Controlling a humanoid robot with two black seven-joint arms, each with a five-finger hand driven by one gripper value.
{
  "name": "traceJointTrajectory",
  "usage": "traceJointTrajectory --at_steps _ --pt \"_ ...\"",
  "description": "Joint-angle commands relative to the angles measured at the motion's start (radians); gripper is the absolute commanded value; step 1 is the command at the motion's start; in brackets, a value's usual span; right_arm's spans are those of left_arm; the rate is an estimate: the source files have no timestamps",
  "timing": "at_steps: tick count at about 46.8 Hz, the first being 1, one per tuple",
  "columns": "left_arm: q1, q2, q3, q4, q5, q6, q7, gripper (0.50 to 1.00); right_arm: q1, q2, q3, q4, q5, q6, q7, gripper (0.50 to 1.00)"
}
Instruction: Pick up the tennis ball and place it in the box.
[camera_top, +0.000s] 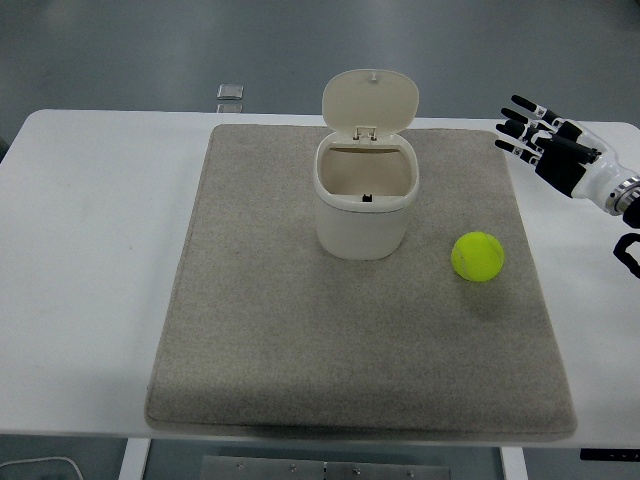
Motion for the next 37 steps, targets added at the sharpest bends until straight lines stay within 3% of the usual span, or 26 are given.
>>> traceJointTrajectory --at_steps 1,37 --pt "0.001 0.000 0.000 -0.001 0.000 0.000 0.000 0.992 0.001 -0.009 0.000 0.000 0.000 0.002 0.000 0.917" --pt "-0.005 0.000 0.000 0.003 0.000 0.000 0.000 0.992 0.002 -0.021 0.000 -0.003 -0.011 -0.001 0.014 0.917"
